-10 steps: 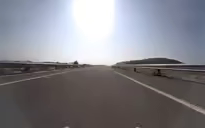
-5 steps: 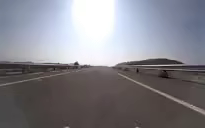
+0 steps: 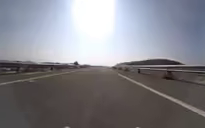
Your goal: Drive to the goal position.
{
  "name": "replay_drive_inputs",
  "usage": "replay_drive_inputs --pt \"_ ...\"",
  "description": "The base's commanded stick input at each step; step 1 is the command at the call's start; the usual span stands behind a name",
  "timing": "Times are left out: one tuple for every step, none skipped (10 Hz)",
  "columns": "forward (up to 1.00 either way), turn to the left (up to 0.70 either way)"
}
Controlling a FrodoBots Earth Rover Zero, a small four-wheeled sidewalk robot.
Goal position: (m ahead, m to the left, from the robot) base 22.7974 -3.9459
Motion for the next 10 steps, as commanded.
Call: replay_drive_inputs --pt "1.0 0.0" --pt "1.0 0.0" --pt "1.0 0.0" --pt "1.0 0.0" --pt "1.0 0.0" --pt "1.0 0.0" --pt "1.0 0.0" --pt "1.0 0.0" --pt "1.0 0.0" --pt "1.0 0.0"
